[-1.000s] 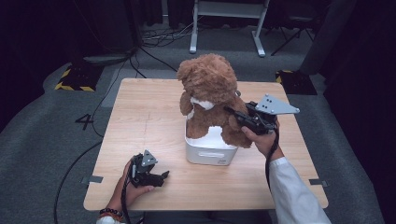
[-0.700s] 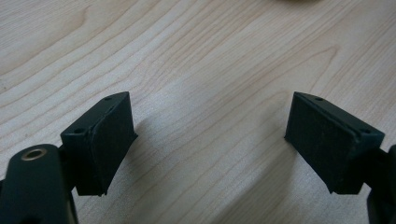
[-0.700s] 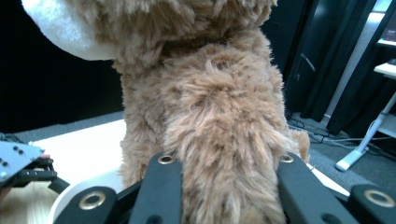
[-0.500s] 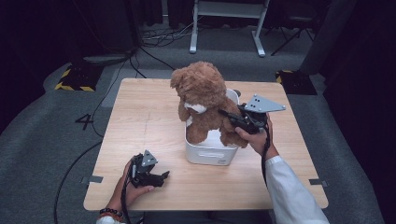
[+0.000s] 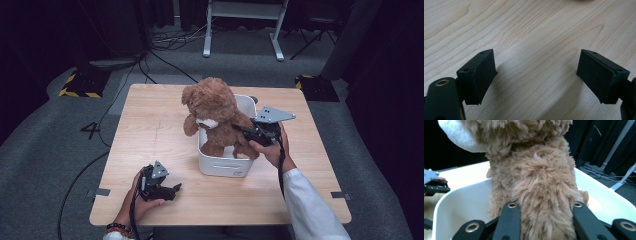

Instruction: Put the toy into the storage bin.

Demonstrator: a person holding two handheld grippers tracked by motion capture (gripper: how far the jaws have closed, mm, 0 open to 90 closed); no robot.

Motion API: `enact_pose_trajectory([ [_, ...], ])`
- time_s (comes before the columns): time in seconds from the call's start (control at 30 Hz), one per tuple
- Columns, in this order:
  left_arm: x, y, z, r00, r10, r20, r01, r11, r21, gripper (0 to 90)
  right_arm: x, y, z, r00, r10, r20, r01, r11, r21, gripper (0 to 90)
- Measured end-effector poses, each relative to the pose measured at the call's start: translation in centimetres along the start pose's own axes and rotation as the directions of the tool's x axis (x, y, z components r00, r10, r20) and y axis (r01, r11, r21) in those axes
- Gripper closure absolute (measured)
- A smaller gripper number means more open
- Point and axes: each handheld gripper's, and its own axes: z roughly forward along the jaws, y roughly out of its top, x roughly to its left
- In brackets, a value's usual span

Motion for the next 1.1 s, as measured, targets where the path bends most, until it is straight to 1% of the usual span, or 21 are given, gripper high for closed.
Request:
enact_pose_trajectory([
  [0.23,0.0,0.0,0.0,1.0,0.005,-0.002,-0.005,1.0,0.003,15.6,-0.6,-0.8,0.0,0.9998,0.021,-0.005,-0.02,1.0,0.018,74.3],
  [0.43,0.0,0.0,0.0,1.0,0.005,-0.002,-0.005,1.0,0.003,15.6,-0.8,-1.3,-0.1,0.9999,0.013,0.0,-0.013,0.999,0.036,73.9],
  [0.6,0.0,0.0,0.0,1.0,0.004,-0.002,-0.004,1.0,0.003,15.6,-1.1,-1.9,-0.2,0.9997,0.024,0.005,-0.025,0.999,0.047,73.7],
  [0.77,0.0,0.0,0.0,1.0,0.004,-0.002,-0.004,1.0,0.003,15.6,-1.3,-2.2,-0.4,0.9998,0.019,0.004,-0.019,0.998,0.064,73.1],
  [0.9,0.0,0.0,0.0,1.0,0.004,-0.001,-0.004,1.0,0.003,15.6,-1.6,-2.5,-0.4,0.9995,0.031,0.007,-0.032,0.997,0.071,72.7],
  [1.1,0.0,0.0,0.0,1.0,0.005,-0.002,-0.005,1.0,0.003,15.6,-1.7,-2.6,-0.5,0.9994,0.033,0.013,-0.034,0.996,0.088,71.8],
])
